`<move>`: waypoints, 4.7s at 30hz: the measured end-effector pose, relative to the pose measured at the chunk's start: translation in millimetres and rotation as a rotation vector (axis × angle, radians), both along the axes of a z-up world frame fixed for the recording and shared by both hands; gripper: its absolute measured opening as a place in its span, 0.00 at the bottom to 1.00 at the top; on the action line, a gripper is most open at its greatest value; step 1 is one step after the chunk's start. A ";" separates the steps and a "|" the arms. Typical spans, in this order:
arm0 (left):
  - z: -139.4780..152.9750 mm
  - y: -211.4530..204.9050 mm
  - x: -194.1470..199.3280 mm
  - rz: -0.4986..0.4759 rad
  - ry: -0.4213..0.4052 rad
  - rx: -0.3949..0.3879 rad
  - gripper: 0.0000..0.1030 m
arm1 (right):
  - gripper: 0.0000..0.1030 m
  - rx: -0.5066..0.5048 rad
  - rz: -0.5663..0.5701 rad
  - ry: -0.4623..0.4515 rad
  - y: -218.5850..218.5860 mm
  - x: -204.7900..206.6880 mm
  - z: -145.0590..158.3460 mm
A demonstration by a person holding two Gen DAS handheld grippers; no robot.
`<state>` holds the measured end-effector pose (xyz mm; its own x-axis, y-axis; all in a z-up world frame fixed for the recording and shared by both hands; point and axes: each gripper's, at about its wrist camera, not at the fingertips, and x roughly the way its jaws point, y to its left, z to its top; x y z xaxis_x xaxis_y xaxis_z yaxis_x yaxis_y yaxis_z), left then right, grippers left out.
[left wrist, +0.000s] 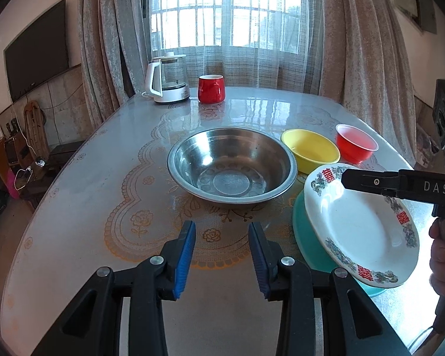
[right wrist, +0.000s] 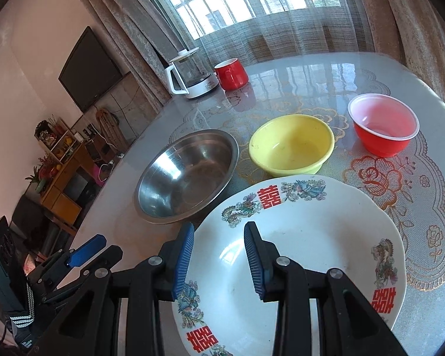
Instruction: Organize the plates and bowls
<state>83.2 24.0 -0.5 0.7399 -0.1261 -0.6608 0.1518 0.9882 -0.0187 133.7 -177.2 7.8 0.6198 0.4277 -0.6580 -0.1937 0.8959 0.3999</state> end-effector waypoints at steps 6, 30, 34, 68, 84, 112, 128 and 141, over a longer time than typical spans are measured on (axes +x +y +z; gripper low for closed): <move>-3.5 15.6 10.9 0.022 0.028 -0.033 0.38 | 0.34 0.012 0.024 0.019 13.5 10.7 2.3; -14.4 78.7 58.1 0.128 0.123 -0.160 0.42 | 0.34 0.052 -0.005 0.076 29.0 63.4 0.0; -10.5 87.4 65.6 0.141 0.124 -0.189 0.43 | 0.34 0.056 -0.025 0.082 26.1 71.6 1.8; -16.7 92.4 112.0 0.126 0.210 -0.297 0.45 | 0.34 0.042 -0.080 0.153 22.1 94.9 -17.5; -26.0 79.5 130.8 0.082 0.231 -0.273 0.39 | 0.34 -0.006 -0.065 0.170 34.0 106.0 -27.5; -9.2 99.8 32.1 -0.013 0.112 -0.236 0.30 | 0.21 -0.174 0.122 0.077 90.7 40.0 -12.5; -34.7 121.3 -34.1 0.029 0.183 -0.232 0.31 | 0.23 -0.207 0.236 0.081 118.3 -21.3 -28.1; -20.6 147.5 -47.8 0.067 0.112 -0.184 0.42 | 0.34 -0.231 0.248 0.011 114.2 -51.4 -21.8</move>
<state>35.4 171.5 -21.1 0.6744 -0.2048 -0.7094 0.0724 0.9745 -0.2125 82.3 -62.9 -14.0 0.5078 0.4033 -0.7613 -0.4134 0.8893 0.1953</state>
